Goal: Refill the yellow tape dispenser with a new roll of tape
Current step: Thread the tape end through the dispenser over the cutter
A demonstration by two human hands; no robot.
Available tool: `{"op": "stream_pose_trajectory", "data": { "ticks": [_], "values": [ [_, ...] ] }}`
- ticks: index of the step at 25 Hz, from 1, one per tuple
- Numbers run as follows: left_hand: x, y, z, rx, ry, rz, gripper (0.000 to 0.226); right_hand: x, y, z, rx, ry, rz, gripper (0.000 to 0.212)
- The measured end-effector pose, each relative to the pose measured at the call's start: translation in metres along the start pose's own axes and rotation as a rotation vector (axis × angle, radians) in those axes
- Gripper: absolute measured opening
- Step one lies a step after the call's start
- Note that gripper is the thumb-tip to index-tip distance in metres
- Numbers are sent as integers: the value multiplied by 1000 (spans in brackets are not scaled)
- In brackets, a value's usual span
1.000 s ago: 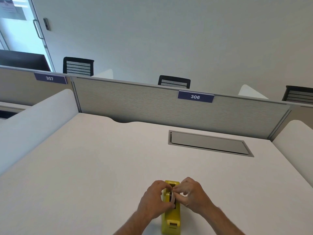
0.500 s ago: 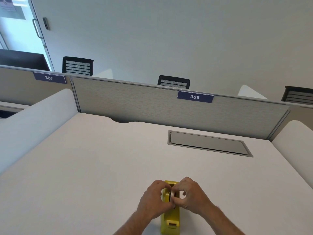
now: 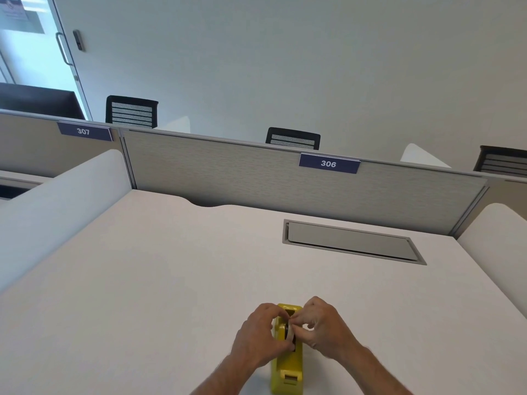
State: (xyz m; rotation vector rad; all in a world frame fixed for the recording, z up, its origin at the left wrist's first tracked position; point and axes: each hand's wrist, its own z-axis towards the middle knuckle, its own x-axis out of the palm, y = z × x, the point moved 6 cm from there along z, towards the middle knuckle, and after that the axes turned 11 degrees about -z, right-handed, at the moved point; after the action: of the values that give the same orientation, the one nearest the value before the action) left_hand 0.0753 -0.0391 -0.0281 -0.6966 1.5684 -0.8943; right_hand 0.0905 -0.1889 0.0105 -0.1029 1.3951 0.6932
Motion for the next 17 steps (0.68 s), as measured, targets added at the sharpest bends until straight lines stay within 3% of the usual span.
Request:
{"op": "stream_pose_trajectory", "data": {
  "ticks": [17],
  "values": [
    [0, -1, 0, -16, -4, 29, 55, 3, -3, 5, 14, 35, 40, 18]
  ]
}}
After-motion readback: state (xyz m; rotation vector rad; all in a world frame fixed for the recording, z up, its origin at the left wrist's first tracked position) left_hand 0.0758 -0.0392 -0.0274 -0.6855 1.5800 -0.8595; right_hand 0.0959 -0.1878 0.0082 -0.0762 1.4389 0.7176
